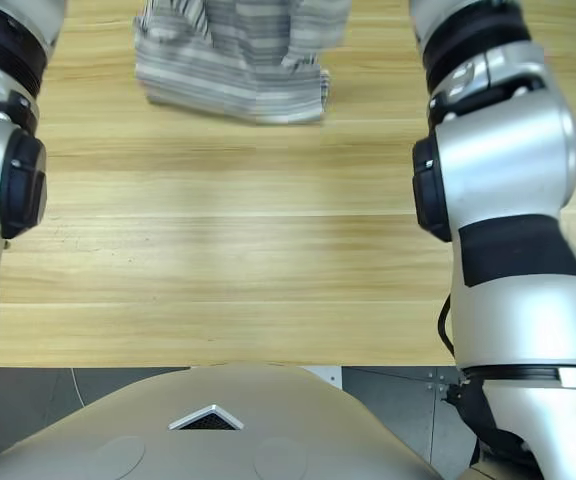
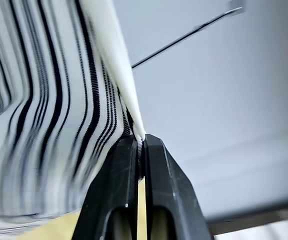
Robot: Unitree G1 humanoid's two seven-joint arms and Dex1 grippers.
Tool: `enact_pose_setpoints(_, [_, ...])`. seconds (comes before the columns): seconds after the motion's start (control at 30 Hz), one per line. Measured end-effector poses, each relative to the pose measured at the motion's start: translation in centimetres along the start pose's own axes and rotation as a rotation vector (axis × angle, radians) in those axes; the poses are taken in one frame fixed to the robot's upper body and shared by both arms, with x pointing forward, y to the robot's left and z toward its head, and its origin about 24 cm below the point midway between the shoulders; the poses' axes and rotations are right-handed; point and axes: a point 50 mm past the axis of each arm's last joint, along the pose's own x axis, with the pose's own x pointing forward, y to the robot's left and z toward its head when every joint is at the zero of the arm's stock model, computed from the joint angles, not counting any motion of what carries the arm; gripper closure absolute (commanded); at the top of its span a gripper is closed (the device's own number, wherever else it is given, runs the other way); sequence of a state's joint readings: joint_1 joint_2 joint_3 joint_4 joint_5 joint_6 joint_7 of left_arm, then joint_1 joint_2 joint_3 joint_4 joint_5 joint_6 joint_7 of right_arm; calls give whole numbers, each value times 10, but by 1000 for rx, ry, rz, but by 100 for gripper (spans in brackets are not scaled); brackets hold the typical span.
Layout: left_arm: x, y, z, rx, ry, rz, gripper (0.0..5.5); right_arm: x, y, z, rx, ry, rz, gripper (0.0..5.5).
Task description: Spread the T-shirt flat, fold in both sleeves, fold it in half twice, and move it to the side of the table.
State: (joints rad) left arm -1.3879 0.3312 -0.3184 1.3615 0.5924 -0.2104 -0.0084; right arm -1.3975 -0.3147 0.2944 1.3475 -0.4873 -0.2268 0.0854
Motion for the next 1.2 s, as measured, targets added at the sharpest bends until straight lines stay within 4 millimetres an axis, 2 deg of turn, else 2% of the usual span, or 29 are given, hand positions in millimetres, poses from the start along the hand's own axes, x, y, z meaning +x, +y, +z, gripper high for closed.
enact_pose_setpoints(0.07, [0, 0, -1, -6, 4, -8, 539, 0, -1, 2, 6, -16, 4, 540])
enact_pose_setpoints(0.13, [-2, -7, -5, 0, -7, -74, 539, -2, 6, -2, 24, -27, 92, 540])
enact_pose_setpoints(0.33, [-22, -62, -33, 62, -26, -413, 539, -14, 43, -25, 110, -24, 388, 540])
enact_pose_setpoints(0.47, [-35, -79, -42, 104, -87, -598, 539, -26, 56, -39, 152, -52, 547, 540])
enact_pose_setpoints(0.57, [-41, -68, -43, 136, -176, -671, 539, -37, 53, -52, 167, -89, 607, 540])
enact_pose_setpoints(0.7, [-50, -46, -42, 197, -296, -757, 539, -45, 32, -47, 169, -225, 638, 540])
enact_pose_setpoints(0.83, [-65, -15, -36, 234, -446, -863, 539, -67, 19, -49, 160, -351, 746, 540])
enact_pose_setpoints(0.87, [-70, -13, -34, 240, -478, -895, 539, -72, 20, -49, 161, -367, 780, 540])
enact_pose_setpoints(0.93, [-85, -18, -36, 239, -541, -1005, 539, -86, 21, -48, 155, -398, 854, 540])
enact_pose_setpoints(1.03, [-115, -38, -45, 241, -576, -1191, 539, -111, 39, -48, 162, -411, 1010, 540])
enact_pose_setpoints(1.07, [-126, -44, -44, 252, -595, -1250, 539, -121, 49, -48, 178, -420, 1076, 540])
enact_pose_setpoints(1.2, [-163, -56, -37, 244, -634, -1416, 539, -154, 64, -47, 206, -411, 1277, 540])
